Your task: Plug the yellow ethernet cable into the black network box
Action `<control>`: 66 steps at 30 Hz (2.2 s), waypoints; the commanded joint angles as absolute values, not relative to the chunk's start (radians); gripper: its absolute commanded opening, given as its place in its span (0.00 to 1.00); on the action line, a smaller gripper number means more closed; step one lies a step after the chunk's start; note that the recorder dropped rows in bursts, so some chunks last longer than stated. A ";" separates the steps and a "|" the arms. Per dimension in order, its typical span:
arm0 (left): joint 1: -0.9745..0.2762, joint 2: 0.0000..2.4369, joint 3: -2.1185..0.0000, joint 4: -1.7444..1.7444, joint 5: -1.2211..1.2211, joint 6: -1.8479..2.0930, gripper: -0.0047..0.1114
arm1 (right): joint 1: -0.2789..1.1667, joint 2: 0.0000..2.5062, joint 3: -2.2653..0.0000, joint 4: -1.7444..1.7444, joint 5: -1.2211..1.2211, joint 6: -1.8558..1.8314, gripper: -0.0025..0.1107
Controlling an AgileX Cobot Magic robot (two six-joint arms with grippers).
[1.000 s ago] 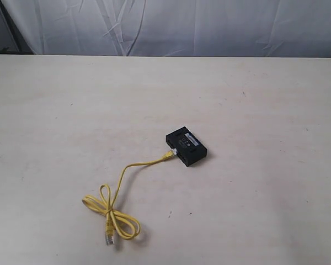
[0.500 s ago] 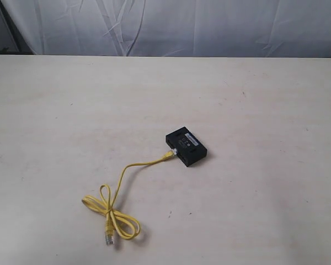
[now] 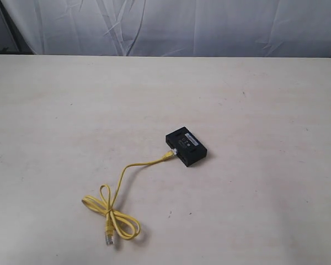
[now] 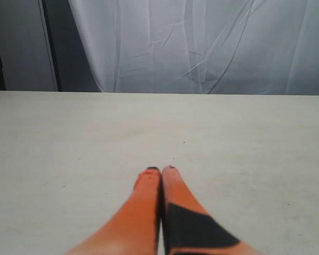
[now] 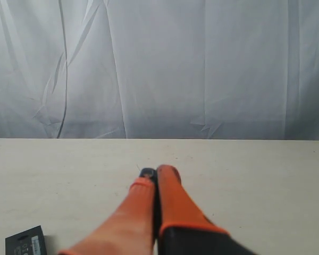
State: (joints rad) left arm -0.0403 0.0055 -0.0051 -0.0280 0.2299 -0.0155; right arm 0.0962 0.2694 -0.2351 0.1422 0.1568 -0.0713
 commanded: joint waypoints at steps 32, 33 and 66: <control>-0.037 0.000 0.000 -0.025 0.224 -0.019 0.04 | -0.040 0.000 0.000 0.140 0.318 -0.071 0.01; -0.037 0.000 0.000 -0.025 0.224 -0.019 0.04 | -0.040 0.000 0.000 0.143 0.318 -0.071 0.01; -0.037 0.000 0.000 -0.009 0.224 -0.019 0.04 | -0.040 0.000 0.000 0.143 0.323 -0.071 0.01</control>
